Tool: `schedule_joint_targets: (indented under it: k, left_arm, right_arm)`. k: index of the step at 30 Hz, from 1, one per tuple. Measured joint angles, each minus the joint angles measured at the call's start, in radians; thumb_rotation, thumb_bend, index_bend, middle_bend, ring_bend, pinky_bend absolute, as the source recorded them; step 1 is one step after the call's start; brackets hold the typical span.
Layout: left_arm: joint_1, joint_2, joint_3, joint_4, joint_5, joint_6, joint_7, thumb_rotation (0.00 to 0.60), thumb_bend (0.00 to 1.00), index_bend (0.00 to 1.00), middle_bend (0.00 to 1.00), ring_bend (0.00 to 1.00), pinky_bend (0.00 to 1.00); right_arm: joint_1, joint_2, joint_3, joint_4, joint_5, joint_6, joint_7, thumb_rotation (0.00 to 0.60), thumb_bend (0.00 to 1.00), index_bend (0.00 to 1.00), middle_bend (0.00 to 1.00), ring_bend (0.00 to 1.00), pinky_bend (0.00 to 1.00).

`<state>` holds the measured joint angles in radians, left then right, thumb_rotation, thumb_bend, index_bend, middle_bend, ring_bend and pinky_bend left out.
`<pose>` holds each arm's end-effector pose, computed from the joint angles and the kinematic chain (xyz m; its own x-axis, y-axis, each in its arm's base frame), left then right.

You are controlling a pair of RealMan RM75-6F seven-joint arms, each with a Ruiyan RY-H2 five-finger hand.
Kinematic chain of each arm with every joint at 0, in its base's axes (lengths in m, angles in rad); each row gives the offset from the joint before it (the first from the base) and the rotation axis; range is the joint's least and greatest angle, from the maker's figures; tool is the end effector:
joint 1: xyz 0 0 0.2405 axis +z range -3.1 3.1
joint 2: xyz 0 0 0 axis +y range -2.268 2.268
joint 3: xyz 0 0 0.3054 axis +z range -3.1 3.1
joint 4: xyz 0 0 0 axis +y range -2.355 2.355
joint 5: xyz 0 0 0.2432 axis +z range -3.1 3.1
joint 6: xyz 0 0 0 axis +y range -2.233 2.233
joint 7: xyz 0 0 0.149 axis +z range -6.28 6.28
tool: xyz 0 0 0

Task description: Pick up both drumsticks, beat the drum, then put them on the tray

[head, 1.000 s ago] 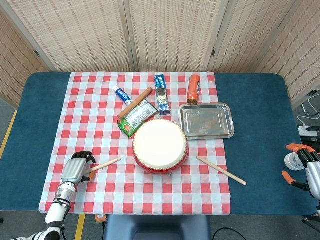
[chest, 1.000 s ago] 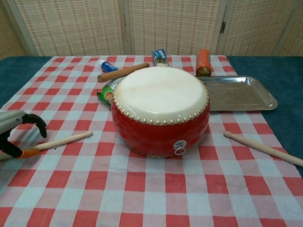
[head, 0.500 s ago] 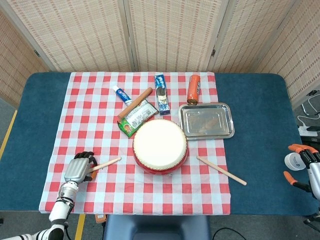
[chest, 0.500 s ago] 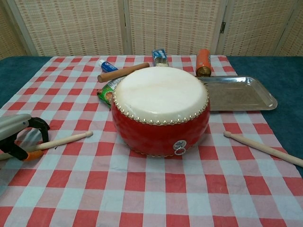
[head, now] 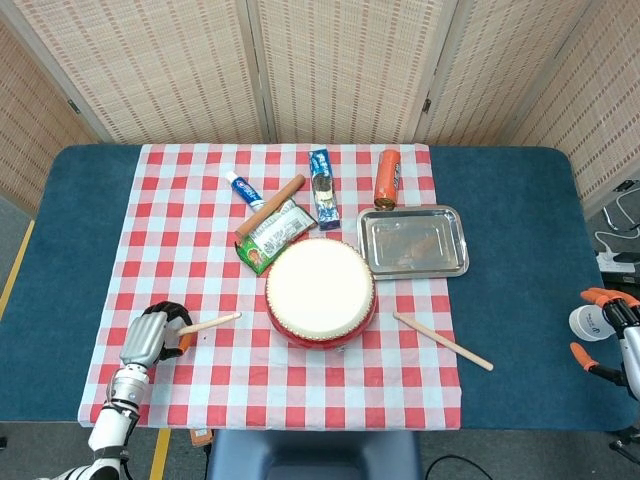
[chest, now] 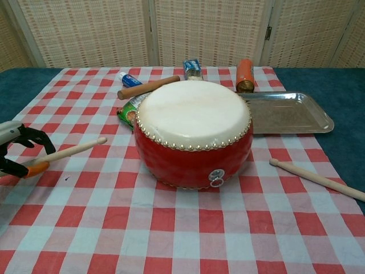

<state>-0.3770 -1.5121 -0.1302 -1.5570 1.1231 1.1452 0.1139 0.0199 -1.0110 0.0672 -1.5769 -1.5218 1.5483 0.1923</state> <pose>-0.2983 0.2910 -0.0228 0.1035 0.2793 0.9546 0.9923 0.0369 -0.1183 -0.3857 -0.1727 0.2057 0.3509 0.0601 0.9345 -0.9364 0.0204 0.3503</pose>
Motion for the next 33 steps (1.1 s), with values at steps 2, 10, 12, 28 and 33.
schedule_joint_targets:
  k: [2,10,12,28,33]
  left_arm:
    - [0.012,0.007,-0.004,-0.004,0.026,0.008,-0.096,0.600,0.49,0.60,0.39,0.27,0.23]
    - [0.037,0.028,-0.027,0.009,0.110,-0.037,-0.653,0.600,0.51,0.59,0.44,0.34,0.29]
    - [0.038,0.031,-0.032,0.018,0.127,-0.066,-0.804,0.600,0.51,0.57,0.44,0.34,0.31]
    - [0.000,0.007,-0.001,0.224,0.373,-0.188,-1.802,0.600,0.60,0.33,0.41,0.35,0.32]
    - [-0.021,-0.025,0.033,0.297,0.430,-0.142,-1.892,0.600,0.61,0.31,0.41,0.36,0.32]
  right_arm:
    - [0.001,-0.001,0.000,-0.002,0.000,-0.001,-0.003,0.600,0.18,0.26,0.22,0.18,0.32]
    - [0.009,0.005,0.004,-0.017,0.000,-0.010,-0.013,0.600,0.18,0.26,0.22,0.18,0.32]
    - [0.008,0.007,0.004,-0.019,0.001,-0.009,-0.014,0.600,0.18,0.26,0.22,0.18,0.32]
    - [0.009,0.009,0.004,-0.032,0.001,-0.012,-0.024,0.600,0.18,0.26,0.22,0.18,0.32]
    - [0.007,0.007,0.001,-0.029,-0.002,-0.012,-0.022,0.600,0.18,0.26,0.22,0.18,0.32]
